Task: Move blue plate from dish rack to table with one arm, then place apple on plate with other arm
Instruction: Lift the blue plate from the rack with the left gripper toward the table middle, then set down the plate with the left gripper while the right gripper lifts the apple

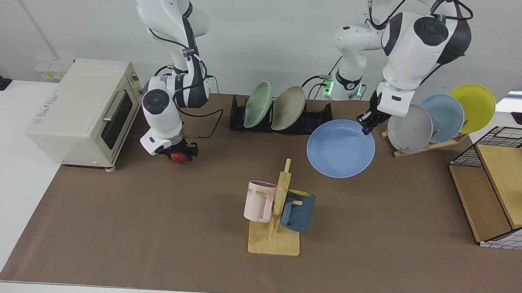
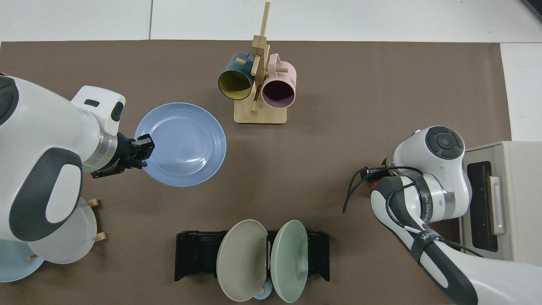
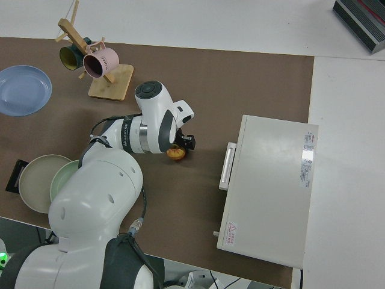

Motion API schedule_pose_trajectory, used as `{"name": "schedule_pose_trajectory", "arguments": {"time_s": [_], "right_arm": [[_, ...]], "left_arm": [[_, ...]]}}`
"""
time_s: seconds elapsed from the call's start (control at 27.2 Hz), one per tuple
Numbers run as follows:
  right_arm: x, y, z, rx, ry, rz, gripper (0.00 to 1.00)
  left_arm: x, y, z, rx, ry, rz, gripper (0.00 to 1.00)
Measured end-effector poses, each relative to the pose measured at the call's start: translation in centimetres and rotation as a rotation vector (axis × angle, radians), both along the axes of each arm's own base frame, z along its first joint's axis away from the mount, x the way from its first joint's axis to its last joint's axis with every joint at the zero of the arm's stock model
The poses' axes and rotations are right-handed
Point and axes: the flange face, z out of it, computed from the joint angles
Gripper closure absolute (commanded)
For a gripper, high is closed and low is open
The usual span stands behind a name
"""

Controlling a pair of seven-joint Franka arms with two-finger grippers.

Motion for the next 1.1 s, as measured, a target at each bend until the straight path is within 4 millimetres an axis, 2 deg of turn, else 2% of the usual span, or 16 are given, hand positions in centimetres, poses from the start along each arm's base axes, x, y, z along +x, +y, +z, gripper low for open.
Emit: {"name": "schedule_pose_trajectory", "arguments": {"time_s": [0.15, 0.26, 0.37, 0.48, 0.59, 0.77, 0.95, 0.99, 1.03, 1.1], "right_arm": [[0.0, 0.1, 0.0, 0.0, 0.0, 0.002, 0.99], [0.0, 0.3, 0.1, 0.001, -0.002, 0.006, 1.0], [0.4, 0.5, 0.6, 0.003, -0.014, 0.01, 1.0], [0.9, 0.5, 1.6, 0.006, -0.036, 0.009, 1.0], [1.7, 0.4, 3.3, 0.011, -0.066, 0.005, 1.0], [2.9, 0.3, 7.2, 0.016, -0.076, 0.0, 1.0], [4.0, 0.4, 11.5, 0.018, -0.069, 0.0, 1.0], [4.1, 0.5, 12.4, 0.018, -0.069, 0.0, 1.0], [4.3, 0.5, 13.3, 0.019, -0.07, 0.0, 1.0], [4.3, 0.5, 14.8, 0.021, -0.073, 0.001, 1.0]], "left_arm": [[1.3, -1.0, -3.0, -0.106, -0.018, 0.056, 1.0], [2.0, -2.5, -7.0, -0.144, -0.005, 0.076, 1.0], [2.2, -5.2, -11.1, -0.161, 0.011, 0.088, 1.0], [1.6, -7.9, -14.0, -0.171, 0.019, 0.082, 1.0], [0.8, -10.1, -15.5, -0.186, 0.014, 0.076, 1.0], [-0.9, -13.0, -16.3, -0.195, 0.027, 0.049, 1.0], [-2.2, -13.9, -17.7, -0.19, 0.025, 0.036, 1.0], [-2.3, -13.9, -17.9, -0.188, 0.026, 0.036, 0.95], [-2.4, -13.8, -18.0, -0.187, 0.029, 0.037, 0.79], [-2.6, -13.6, -18.2, -0.182, 0.033, 0.035, 0.4]]}}
